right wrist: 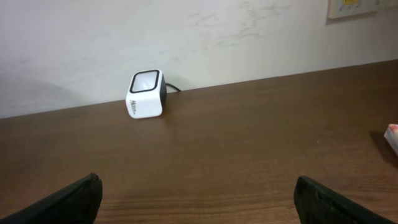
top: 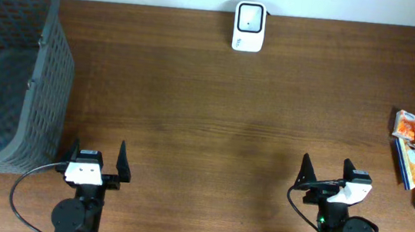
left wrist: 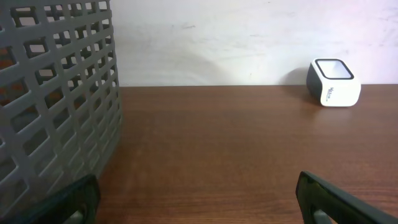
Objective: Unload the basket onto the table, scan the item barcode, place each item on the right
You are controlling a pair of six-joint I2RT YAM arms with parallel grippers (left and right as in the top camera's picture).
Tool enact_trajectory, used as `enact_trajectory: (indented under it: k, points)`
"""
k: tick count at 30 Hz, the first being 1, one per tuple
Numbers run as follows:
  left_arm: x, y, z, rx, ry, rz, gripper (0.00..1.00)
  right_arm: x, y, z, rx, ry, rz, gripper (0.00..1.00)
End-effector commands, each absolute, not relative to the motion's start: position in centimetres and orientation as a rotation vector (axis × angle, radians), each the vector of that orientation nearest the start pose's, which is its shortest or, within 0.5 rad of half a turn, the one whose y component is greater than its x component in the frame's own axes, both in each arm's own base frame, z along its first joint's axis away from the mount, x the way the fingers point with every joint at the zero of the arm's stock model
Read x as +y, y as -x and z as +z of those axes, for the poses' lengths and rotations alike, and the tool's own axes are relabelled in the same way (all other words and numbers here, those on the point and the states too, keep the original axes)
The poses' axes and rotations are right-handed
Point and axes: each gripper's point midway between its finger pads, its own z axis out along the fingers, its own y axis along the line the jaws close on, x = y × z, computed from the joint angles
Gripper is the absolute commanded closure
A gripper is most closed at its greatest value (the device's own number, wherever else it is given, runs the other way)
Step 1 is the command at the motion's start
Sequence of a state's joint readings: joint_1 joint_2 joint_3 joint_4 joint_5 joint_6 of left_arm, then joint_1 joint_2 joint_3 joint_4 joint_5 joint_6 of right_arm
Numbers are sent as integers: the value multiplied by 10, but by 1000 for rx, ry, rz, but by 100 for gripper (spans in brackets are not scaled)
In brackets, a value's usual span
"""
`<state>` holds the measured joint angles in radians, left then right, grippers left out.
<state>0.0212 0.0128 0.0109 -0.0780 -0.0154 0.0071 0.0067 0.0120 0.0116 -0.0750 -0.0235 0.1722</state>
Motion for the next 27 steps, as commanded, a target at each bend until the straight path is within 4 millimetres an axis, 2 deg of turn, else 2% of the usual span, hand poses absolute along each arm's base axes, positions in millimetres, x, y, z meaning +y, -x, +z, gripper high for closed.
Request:
enact_trajectory:
  k: [1, 27]
  points:
    - [10, -246, 156, 1651, 17, 59, 1, 5, -246, 155, 1650, -99, 131, 2]
    - [10, -246, 156, 1651, 17, 59, 1, 5, -246, 155, 1652, -9, 43, 2]
